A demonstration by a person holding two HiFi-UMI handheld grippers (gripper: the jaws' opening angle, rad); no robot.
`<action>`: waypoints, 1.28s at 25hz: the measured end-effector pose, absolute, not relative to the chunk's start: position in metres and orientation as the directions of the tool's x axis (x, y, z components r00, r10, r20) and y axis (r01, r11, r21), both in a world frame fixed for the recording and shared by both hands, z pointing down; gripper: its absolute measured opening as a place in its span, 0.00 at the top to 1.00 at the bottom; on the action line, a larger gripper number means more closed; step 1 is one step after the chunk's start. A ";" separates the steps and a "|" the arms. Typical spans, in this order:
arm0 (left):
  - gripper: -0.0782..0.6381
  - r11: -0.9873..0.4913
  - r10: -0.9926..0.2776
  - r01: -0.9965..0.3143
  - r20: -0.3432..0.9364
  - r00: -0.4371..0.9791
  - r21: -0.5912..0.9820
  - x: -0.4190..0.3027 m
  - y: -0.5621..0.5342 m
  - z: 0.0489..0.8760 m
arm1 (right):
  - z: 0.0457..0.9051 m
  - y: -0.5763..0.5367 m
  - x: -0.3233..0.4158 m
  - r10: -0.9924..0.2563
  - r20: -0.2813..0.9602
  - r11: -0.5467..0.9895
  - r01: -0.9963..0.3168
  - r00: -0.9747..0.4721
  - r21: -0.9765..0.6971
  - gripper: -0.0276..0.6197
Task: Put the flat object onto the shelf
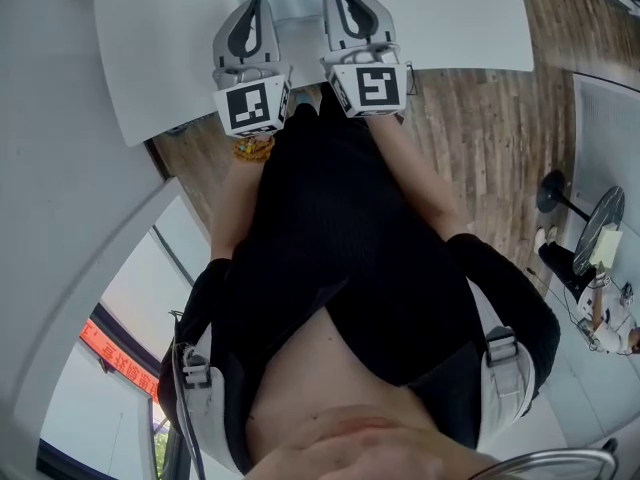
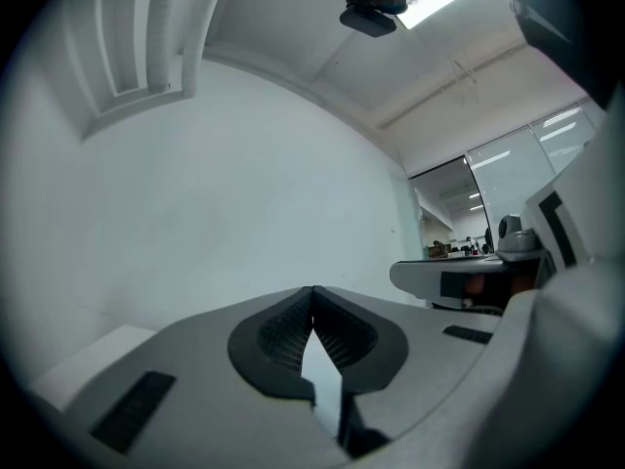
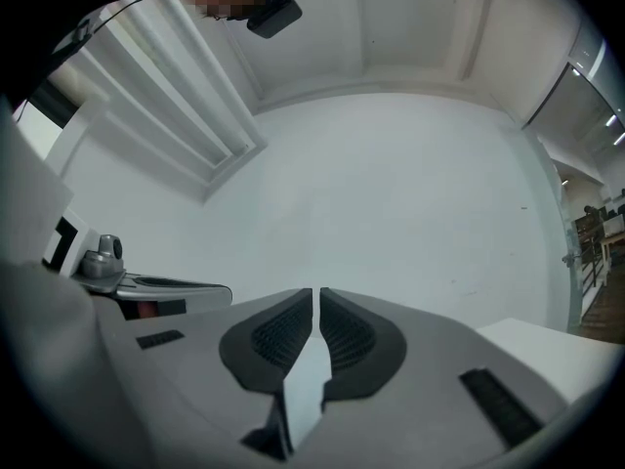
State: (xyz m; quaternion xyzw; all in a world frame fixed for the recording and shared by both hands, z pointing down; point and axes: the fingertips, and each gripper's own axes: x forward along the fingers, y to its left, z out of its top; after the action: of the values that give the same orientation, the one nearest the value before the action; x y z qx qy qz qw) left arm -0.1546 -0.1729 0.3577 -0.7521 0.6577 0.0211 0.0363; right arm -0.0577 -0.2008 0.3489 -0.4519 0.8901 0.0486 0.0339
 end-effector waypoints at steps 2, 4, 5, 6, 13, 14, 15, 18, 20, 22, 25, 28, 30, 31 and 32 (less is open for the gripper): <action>0.87 -0.130 -0.988 -0.991 -0.077 0.132 -0.028 -0.154 -0.172 0.362 | 0.353 -0.196 -0.062 -0.801 -0.099 0.588 -0.807 -0.590 0.048 0.89; 0.87 -0.129 -0.989 -0.991 -0.073 0.131 -0.033 -0.151 -0.172 0.364 | 0.357 -0.194 -0.064 -0.808 -0.088 0.581 -0.813 -0.582 0.039 0.89; 0.87 -0.127 -0.989 -0.991 -0.073 0.129 -0.032 -0.151 -0.172 0.365 | 0.358 -0.193 -0.065 -0.813 -0.083 0.575 -0.817 -0.576 0.033 0.90; 0.87 -0.125 -0.989 -0.992 -0.075 0.126 -0.029 -0.152 -0.171 0.365 | 0.360 -0.192 -0.067 -0.817 -0.078 0.571 -0.821 -0.571 0.029 0.90; 0.87 -0.104 -0.989 -0.994 -0.099 0.107 -0.038 -0.158 -0.164 0.355 | 0.350 -0.175 -0.091 -0.789 -0.112 0.603 -0.796 -0.605 0.048 0.90; 0.87 -0.103 -0.989 -0.994 -0.100 0.106 -0.039 -0.158 -0.164 0.356 | 0.349 -0.174 -0.091 -0.788 -0.114 0.605 -0.795 -0.605 0.046 0.90; 0.87 -0.102 -0.989 -0.994 -0.100 0.106 -0.039 -0.158 -0.164 0.356 | 0.349 -0.174 -0.092 -0.788 -0.114 0.604 -0.795 -0.605 0.043 0.90; 0.87 -0.100 -0.990 -0.994 -0.101 0.103 -0.038 -0.158 -0.164 0.355 | 0.346 -0.175 -0.092 -0.788 -0.117 0.603 -0.796 -0.605 0.051 0.91; 0.87 -0.097 -0.990 -0.994 -0.101 0.101 -0.042 -0.159 -0.163 0.356 | 0.347 -0.176 -0.091 -0.789 -0.117 0.601 -0.797 -0.603 0.053 0.91; 0.87 -0.094 -0.990 -0.994 -0.098 0.098 -0.045 -0.158 -0.163 0.358 | 0.351 -0.177 -0.091 -0.790 -0.114 0.601 -0.797 -0.603 0.050 0.91; 0.87 -0.093 -0.990 -0.994 -0.098 0.098 -0.054 -0.159 -0.164 0.359 | 0.353 -0.179 -0.090 -0.791 -0.117 0.600 -0.798 -0.601 0.047 0.91; 0.87 -0.087 -0.992 -0.994 -0.089 0.092 -0.059 -0.160 -0.161 0.361 | 0.354 -0.177 -0.091 -0.793 -0.119 0.598 -0.801 -0.598 0.039 0.91; 0.87 -0.087 -0.993 -0.995 -0.078 0.091 -0.048 -0.160 -0.158 0.363 | 0.357 -0.176 -0.090 -0.793 -0.111 0.598 -0.800 -0.599 0.046 0.91; 0.87 -0.087 -0.993 -0.995 -0.073 0.090 -0.046 -0.160 -0.158 0.364 | 0.359 -0.176 -0.090 -0.794 -0.105 0.597 -0.801 -0.598 0.048 0.91; 0.87 -0.087 -0.993 -0.995 -0.070 0.090 -0.049 -0.161 -0.158 0.365 | 0.361 -0.177 -0.089 -0.796 -0.099 0.596 -0.802 -0.597 0.048 0.91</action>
State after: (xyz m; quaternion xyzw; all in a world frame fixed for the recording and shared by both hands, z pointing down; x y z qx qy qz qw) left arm -0.1610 -0.1576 0.3648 -0.7370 0.6745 0.0093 0.0421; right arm -0.0894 -0.1765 0.3610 -0.4476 0.8925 0.0438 0.0335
